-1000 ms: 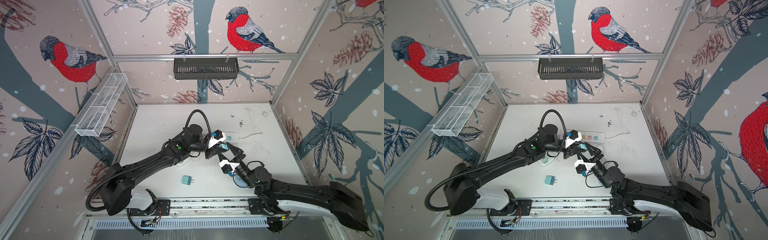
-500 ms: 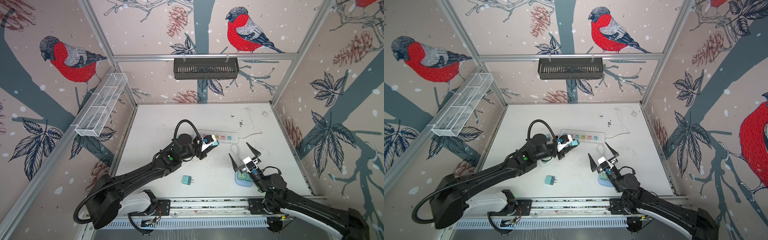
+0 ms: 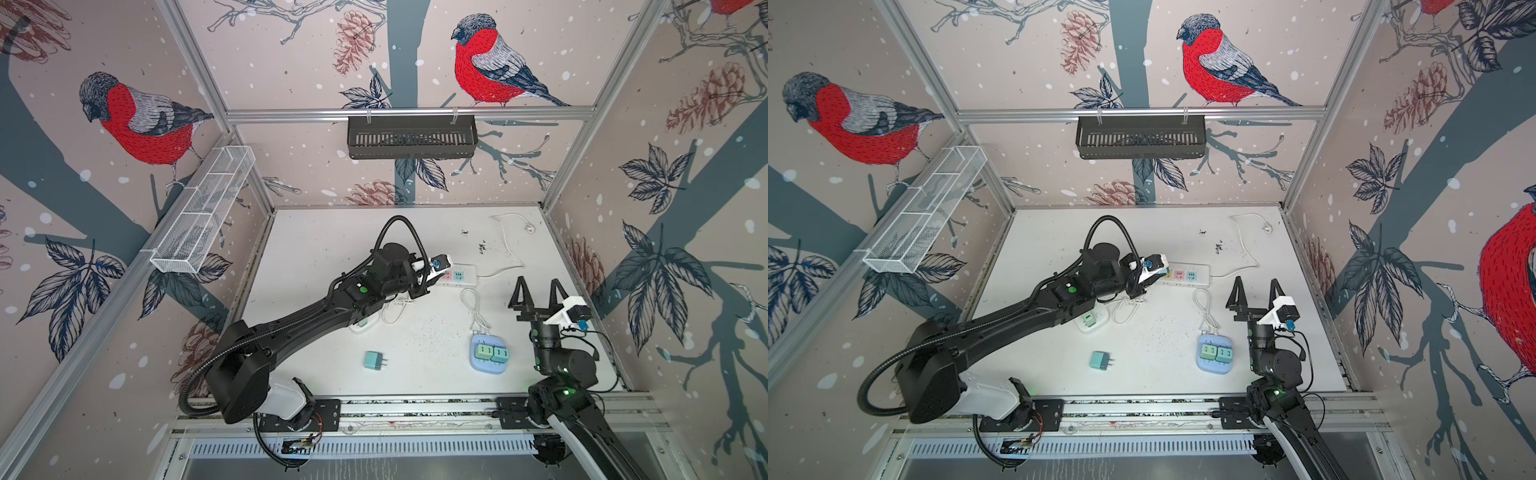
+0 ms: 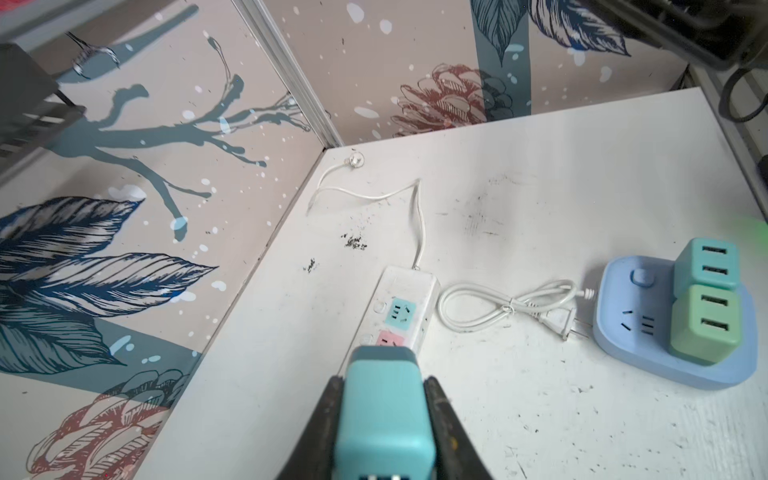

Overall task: Insert the plug
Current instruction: 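Carry the teal adapter with the left gripper over the power strip's end socket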

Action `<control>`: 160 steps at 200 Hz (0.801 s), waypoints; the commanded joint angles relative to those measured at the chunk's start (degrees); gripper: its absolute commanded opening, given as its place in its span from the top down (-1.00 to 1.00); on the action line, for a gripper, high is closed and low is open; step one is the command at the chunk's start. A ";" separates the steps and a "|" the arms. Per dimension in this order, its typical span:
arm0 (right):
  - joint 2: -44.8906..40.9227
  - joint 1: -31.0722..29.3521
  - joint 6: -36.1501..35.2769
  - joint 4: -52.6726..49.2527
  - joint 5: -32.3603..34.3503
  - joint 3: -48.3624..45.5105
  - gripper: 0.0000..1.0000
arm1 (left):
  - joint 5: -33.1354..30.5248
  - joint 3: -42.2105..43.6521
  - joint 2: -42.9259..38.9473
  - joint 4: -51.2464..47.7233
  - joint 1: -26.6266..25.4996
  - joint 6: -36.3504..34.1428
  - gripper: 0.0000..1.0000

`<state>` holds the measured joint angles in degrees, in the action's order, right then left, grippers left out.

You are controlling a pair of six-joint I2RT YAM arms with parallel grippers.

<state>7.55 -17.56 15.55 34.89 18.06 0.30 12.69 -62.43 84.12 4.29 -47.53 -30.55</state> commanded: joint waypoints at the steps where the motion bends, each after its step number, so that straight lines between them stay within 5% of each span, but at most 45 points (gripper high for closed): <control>1: 3.01 6.95 15.12 -5.31 -2.11 -8.06 -1.00 | -1.43 -6.12 4.21 -10.66 0.07 -4.24 1.00; 32: 13.20 16.28 19.50 -1.64 -11.54 -6.74 -0.99 | -3.92 -15.84 12.11 -18.76 0.07 -5.24 1.00; 87: 38.12 17.19 18.66 0.45 -16.70 2.69 -0.99 | -7.97 -39.94 31.37 -37.69 0.09 -8.96 1.00; 160: 44.21 17.56 18.57 1.49 -18.15 4.90 -0.97 | -6.06 -62.92 47.52 -50.34 0.51 -16.98 1.00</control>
<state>51.22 0.01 34.26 33.98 1.08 4.67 4.56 -119.44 128.46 -39.29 -47.29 -43.20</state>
